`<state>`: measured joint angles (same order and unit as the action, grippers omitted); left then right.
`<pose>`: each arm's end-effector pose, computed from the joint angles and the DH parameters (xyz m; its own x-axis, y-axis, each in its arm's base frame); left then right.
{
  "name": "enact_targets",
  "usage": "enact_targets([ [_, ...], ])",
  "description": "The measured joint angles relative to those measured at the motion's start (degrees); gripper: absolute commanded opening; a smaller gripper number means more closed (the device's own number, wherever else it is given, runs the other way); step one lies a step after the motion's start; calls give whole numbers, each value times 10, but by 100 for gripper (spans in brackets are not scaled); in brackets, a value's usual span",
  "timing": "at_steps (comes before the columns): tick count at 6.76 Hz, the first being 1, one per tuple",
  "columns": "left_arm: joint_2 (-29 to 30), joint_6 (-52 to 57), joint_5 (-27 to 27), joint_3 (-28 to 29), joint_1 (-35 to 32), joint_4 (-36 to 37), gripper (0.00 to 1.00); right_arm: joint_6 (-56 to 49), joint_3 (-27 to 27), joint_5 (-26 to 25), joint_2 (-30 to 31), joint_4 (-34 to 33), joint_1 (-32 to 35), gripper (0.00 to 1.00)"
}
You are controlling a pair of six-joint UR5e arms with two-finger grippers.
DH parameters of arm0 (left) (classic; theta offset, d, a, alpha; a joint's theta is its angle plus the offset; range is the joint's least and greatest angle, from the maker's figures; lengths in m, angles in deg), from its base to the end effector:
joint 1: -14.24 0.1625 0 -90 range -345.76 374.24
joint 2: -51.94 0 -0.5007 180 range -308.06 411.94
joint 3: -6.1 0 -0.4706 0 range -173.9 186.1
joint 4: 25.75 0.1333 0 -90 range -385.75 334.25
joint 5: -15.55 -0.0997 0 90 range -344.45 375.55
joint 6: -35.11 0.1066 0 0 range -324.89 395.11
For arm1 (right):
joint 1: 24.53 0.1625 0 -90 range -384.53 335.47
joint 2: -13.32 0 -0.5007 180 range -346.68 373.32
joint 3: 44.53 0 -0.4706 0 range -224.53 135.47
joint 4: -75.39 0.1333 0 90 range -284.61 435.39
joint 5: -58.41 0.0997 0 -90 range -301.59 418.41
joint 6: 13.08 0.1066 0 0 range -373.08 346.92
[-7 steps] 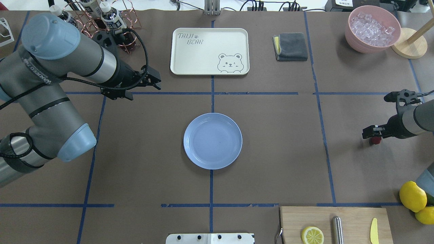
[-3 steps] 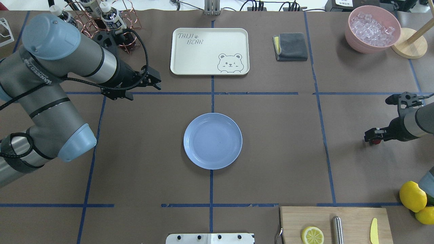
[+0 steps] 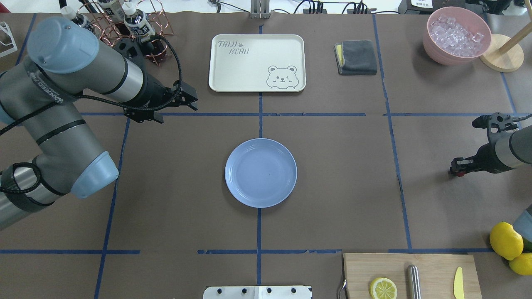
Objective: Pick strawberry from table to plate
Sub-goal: 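Carry the strawberry with the right gripper over the plate while the left arm withdraws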
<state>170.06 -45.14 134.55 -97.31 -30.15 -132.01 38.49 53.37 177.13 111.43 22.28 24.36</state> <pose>0.4576 -0.5622 0.2574 0.4294 -0.2130 -0.8776 0.2496 0.9619 -0.1114 -0.2904 -0.4576 0.6753 0.7065 -0.0195 0.7075 -0.0420 0.9967 0.0694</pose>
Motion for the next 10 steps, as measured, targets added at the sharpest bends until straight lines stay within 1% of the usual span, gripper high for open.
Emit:
enact_targets([
  [1,-1,1,0,0,-2,1,100,0,14,0,0,-2,1,0],
  [2,-8,15,0,-2,-11,3,100,0,45,6,-4,-15,2,0],
  [3,-21,52,0,-5,-27,4,100,1,73,17,-22,-39,2,0],
  [4,-35,99,1,-7,-47,12,100,5,86,26,-66,-70,1,0],
  [5,-49,148,1,-11,-69,30,100,20,90,33,-125,-111,-4,0],
  [6,-72,200,0,-18,-92,47,100,56,90,35,-199,-158,-23,0],
  [7,-100,250,0,-25,-112,55,100,101,86,29,-262,-192,-52,0],
  [9,-156,371,-1,-33,-162,58,100,160,56,-11,-352,-225,-111,0],
  [10,-186,435,-1,-35,-190,59,100,180,19,-43,-398,-231,-142,0],
])
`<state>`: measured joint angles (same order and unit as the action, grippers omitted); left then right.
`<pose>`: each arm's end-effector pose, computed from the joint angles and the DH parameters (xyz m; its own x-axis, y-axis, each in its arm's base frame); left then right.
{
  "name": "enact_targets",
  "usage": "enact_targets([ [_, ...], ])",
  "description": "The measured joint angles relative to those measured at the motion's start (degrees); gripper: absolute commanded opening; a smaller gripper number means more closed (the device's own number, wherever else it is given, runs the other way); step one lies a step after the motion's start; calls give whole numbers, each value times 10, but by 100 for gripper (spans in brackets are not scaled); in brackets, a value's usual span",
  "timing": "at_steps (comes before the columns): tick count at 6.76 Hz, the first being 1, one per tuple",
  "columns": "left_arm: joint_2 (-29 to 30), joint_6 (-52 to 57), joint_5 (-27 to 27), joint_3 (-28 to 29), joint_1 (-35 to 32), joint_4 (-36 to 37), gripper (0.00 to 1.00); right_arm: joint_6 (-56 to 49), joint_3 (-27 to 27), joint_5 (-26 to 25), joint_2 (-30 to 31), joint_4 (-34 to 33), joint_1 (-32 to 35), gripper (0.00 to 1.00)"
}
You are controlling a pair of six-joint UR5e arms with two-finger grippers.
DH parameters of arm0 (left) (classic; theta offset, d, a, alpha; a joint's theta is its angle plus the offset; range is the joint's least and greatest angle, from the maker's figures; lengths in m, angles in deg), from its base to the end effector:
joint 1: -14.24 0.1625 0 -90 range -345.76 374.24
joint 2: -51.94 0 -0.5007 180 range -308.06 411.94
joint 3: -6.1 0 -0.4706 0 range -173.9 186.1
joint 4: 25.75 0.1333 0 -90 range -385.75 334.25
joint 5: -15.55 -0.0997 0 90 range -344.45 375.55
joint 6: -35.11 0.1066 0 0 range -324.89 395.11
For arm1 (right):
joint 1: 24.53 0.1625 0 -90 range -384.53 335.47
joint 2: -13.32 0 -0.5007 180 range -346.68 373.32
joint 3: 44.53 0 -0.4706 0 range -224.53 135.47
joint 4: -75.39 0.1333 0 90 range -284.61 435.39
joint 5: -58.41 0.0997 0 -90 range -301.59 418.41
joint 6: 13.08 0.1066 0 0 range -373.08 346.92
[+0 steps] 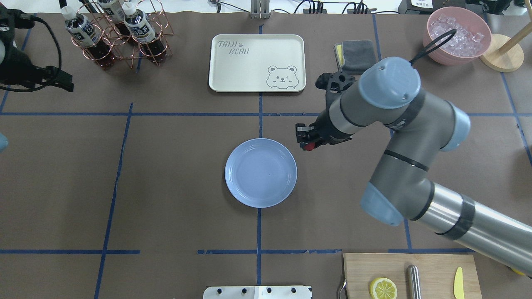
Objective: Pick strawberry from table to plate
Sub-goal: 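Carry the strawberry with the right gripper over the plate while the left arm withdraws, then lower the strawberry onto the plate and open the right gripper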
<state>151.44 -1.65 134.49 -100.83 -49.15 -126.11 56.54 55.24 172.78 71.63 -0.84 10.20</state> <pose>0.2135 -0.6086 0.4619 0.7375 0.0931 -0.6689 0.1032 0.9633 0.2479 -0.5674 -0.5020 0.2504 0.5231 -0.0234 0.8520 -0.0621 0.9959 0.0655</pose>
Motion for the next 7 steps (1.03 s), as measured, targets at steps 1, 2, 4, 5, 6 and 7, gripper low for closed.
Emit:
enact_targets([
  [1,-27,61,0,0,-23,1,100,18,-46,-35,-44,-2,-28,0],
  [2,-44,111,1,2,-45,1,100,27,-85,-60,-78,-2,-49,0],
  [4,-53,155,1,7,-68,2,100,32,-123,-83,-104,-2,-73,0],
  [5,-53,159,1,7,-72,2,100,32,-134,-89,-107,-1,-82,0],
  [6,-52,160,1,7,-74,2,100,32,-142,-91,-108,0,-87,0],
  [7,-52,161,1,8,-76,2,100,32,-147,-92,-109,1,-89,18],
])
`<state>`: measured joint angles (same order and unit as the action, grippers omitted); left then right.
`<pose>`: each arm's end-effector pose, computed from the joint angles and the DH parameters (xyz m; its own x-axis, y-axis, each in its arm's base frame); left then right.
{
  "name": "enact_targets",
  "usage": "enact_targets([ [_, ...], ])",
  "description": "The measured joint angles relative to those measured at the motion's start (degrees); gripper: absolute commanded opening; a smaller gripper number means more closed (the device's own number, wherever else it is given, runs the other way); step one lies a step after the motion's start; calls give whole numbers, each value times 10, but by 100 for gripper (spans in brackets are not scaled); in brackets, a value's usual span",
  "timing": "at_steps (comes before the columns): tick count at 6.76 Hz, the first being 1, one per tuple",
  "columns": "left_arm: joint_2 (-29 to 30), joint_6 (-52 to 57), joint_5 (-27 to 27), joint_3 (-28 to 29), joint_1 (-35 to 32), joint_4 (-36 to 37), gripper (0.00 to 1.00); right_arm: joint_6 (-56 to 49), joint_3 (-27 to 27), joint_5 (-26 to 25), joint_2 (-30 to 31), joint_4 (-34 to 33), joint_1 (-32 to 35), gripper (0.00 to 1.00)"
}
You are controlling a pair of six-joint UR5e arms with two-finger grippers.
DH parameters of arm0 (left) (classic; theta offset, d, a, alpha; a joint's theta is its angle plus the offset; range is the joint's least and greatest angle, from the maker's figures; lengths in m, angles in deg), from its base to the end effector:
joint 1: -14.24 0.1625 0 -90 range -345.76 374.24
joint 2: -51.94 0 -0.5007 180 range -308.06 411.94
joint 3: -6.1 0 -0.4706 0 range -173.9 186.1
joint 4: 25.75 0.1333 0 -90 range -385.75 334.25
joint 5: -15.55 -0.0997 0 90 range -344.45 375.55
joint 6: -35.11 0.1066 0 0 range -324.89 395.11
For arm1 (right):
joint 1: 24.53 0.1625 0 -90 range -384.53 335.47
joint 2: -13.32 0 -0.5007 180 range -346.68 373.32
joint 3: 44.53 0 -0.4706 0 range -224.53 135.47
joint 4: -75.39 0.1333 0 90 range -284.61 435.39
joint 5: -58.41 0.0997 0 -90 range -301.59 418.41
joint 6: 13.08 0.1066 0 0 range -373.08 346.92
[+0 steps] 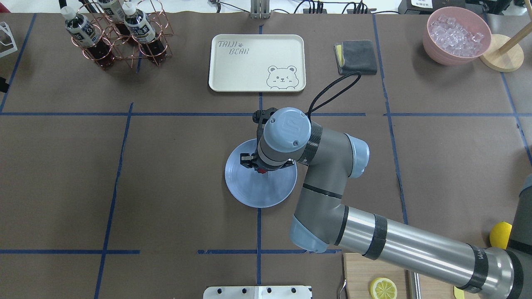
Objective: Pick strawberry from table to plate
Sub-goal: 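Lower the strawberry onto the plate and open the right gripper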
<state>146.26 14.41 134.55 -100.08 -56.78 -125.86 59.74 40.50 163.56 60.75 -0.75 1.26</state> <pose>0.1218 -0.6051 0.5264 0.7975 0.1968 -0.5703 0.0021 0.9444 0.3288 -0.7232 -0.4666 0.2302 0.6056 -0.0240 0.7954 -0.0597 0.9954 0.0755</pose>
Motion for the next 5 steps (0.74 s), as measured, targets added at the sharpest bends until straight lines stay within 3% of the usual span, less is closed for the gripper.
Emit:
enact_targets([
  [1,1,0,0,0,-1,0,100,1,-3,0,-1,1,-1,87],
  [2,1,0,0,0,-1,0,100,6,-3,0,-2,2,-1,100],
  [5,5,0,0,8,-2,0,100,15,7,2,-8,1,3,100],
])
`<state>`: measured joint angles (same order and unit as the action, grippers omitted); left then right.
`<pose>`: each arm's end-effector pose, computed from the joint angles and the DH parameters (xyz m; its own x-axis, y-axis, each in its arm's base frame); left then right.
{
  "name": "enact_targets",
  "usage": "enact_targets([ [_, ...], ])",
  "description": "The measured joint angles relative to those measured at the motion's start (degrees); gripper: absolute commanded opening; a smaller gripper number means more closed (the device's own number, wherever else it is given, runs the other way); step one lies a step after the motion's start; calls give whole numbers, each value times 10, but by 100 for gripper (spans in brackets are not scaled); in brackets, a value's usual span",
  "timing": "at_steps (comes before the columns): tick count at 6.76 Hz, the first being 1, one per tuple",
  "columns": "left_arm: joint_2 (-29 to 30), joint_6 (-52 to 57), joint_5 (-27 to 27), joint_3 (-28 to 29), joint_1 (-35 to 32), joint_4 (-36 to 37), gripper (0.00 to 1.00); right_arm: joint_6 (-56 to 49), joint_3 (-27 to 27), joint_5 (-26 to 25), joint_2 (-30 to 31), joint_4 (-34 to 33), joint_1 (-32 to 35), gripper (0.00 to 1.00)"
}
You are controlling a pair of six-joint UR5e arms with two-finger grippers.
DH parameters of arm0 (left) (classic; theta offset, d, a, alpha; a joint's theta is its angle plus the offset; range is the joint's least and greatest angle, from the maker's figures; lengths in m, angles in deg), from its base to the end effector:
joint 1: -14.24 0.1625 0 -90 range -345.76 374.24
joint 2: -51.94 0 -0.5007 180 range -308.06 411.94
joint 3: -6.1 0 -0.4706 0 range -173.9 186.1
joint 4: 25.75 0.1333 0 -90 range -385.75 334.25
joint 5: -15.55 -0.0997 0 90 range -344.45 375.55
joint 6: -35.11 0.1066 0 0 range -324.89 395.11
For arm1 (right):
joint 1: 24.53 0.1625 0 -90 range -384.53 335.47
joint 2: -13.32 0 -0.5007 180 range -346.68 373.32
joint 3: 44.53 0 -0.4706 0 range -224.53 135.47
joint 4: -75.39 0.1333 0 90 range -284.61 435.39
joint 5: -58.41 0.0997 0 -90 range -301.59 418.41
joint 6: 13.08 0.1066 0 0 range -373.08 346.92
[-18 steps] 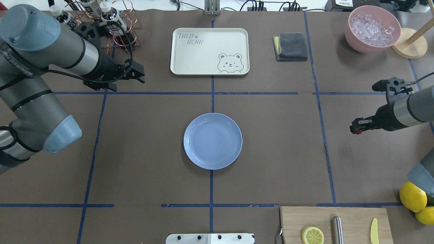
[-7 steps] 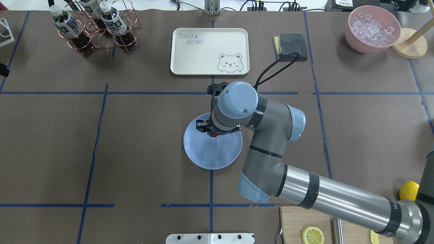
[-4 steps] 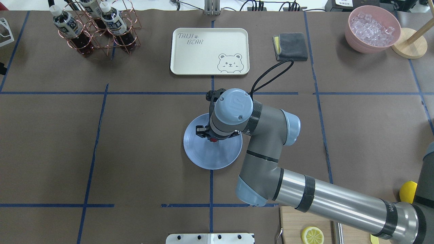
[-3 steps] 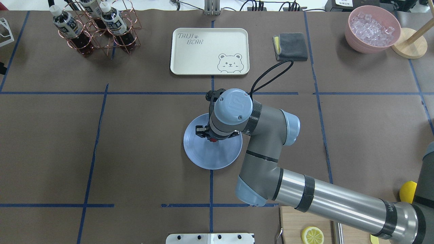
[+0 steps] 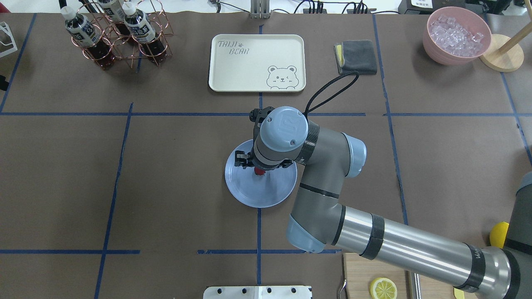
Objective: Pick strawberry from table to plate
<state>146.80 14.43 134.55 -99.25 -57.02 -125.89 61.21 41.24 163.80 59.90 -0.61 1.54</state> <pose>0.1210 -0.6107 0.5289 0.7992 0.1913 -0.5699 0.0053 0.9457 0.3250 -0.7182 -0.4683 0.2106 0.5811 -0.0063 0.8138 -0.0784 0.9949 0.0637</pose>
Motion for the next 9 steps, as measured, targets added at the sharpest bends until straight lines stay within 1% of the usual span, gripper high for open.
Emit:
enact_targets([
  [1,0,0,0,2,0,0,100,-2,23,2,1,-21,12,100],
  [2,0,1,1,5,-3,1,100,-20,66,5,8,-80,36,100],
  [3,-1,9,9,12,-11,6,100,-70,123,10,24,-165,72,100],
  [4,-1,36,30,24,-27,16,100,-147,176,30,51,-243,122,100],
  [5,-3,77,60,40,-54,30,100,-237,207,79,89,-288,192,100],
  [6,-4,131,86,57,-92,59,100,-333,221,142,140,-304,269,100],
  [8,-8,234,123,93,-149,114,100,-538,220,248,249,-311,407,100],
  [9,-14,258,134,105,-159,122,100,-646,206,288,298,-311,472,100],
])
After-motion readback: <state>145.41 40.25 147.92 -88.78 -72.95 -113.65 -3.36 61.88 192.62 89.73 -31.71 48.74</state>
